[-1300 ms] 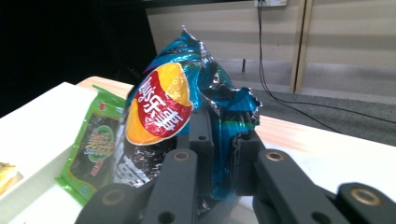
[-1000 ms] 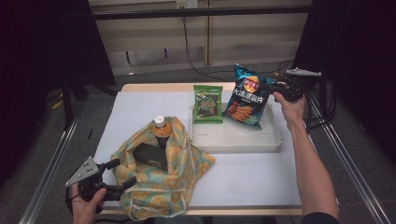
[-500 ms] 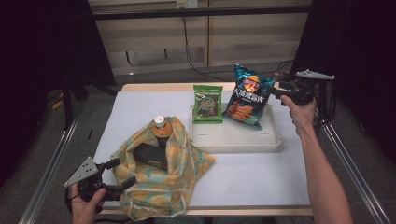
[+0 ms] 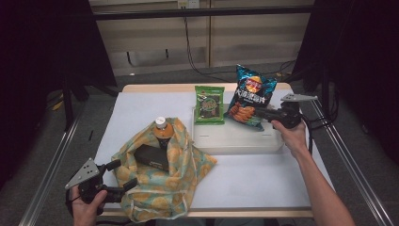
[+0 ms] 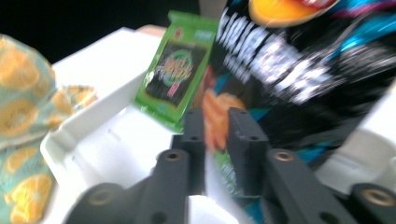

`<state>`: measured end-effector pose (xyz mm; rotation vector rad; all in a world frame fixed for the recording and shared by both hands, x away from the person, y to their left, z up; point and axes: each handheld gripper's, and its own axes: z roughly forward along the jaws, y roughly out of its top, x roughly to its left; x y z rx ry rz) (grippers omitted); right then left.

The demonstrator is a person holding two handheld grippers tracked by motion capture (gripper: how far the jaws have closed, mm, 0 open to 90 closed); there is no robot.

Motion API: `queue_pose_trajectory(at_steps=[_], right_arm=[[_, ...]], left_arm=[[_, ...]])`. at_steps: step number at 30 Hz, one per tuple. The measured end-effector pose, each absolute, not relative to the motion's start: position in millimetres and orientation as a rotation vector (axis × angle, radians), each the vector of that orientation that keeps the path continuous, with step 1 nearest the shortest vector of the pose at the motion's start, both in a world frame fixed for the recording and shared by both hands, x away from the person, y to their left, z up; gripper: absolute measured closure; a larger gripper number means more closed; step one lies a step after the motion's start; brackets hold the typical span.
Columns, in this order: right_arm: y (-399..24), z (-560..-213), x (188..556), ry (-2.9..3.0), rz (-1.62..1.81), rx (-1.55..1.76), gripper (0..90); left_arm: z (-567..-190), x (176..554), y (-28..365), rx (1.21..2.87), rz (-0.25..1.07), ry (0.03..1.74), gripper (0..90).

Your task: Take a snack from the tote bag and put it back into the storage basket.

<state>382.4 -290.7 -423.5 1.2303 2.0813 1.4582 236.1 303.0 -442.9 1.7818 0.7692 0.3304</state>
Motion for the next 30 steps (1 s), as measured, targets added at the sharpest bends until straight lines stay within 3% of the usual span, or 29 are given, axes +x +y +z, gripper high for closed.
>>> queue_pose_trajectory(at_steps=[5,30], right_arm=[[-280,-436,388,2.175,1.44,1.219,89.7],[-259,-458,419,2.38,1.206,1.295,90.0]], left_arm=[[-443,236,303,1.778,0.337,0.771,2.9],[-442,237,304,1.763,0.33,0.771,2.9]])
